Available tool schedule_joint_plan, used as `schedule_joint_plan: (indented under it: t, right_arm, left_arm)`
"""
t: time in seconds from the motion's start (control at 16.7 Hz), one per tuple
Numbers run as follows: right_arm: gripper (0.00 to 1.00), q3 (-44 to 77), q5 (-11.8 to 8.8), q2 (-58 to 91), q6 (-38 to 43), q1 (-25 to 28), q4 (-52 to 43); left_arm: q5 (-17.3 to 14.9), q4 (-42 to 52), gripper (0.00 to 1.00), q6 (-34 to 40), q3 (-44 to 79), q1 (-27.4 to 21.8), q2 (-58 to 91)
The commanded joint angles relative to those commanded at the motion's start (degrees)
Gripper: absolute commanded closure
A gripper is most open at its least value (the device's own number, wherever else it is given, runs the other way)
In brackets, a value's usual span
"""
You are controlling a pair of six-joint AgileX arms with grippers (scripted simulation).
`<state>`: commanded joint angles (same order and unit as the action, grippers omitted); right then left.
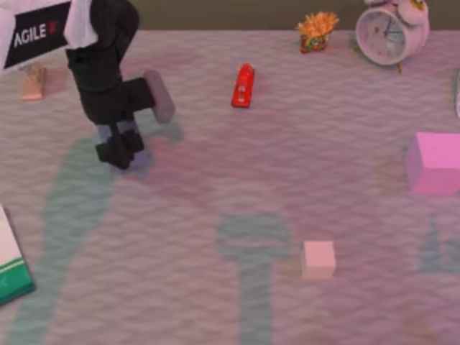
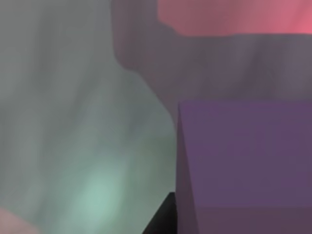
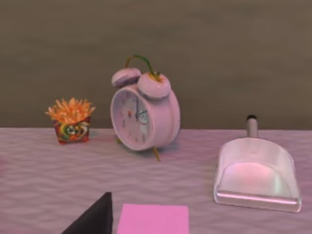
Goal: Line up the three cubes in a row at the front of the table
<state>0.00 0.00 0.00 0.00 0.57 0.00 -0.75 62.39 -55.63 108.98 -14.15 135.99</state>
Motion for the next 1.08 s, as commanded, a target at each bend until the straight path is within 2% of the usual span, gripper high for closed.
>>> schedule_joint_plan:
  t: [0.3,0.66,0.84,1.08]
  right_arm:
    - [0.00,0.0,0.0,0.0,0.0,0.0,0.0]
    - [0.00,0.0,0.0,0.0,0.0,0.0,0.0]
    - [0.00,0.0,0.0,0.0,0.0,0.0,0.0]
    - [0.00,0.0,0.0,0.0,0.0,0.0,0.0]
  left_arm:
    - [0.0,9.0,1.00,0.1,6.2,0.7,-2.4]
    - [0.1,9.0,1.00,0.4,5.9,-0.4,-2.7]
    - [0.2,8.4,1.00,2.5,3.2,-6.1,-5.0]
    - [0.3,7.1,1.00,7.2,-3.2,-18.8,-9.8]
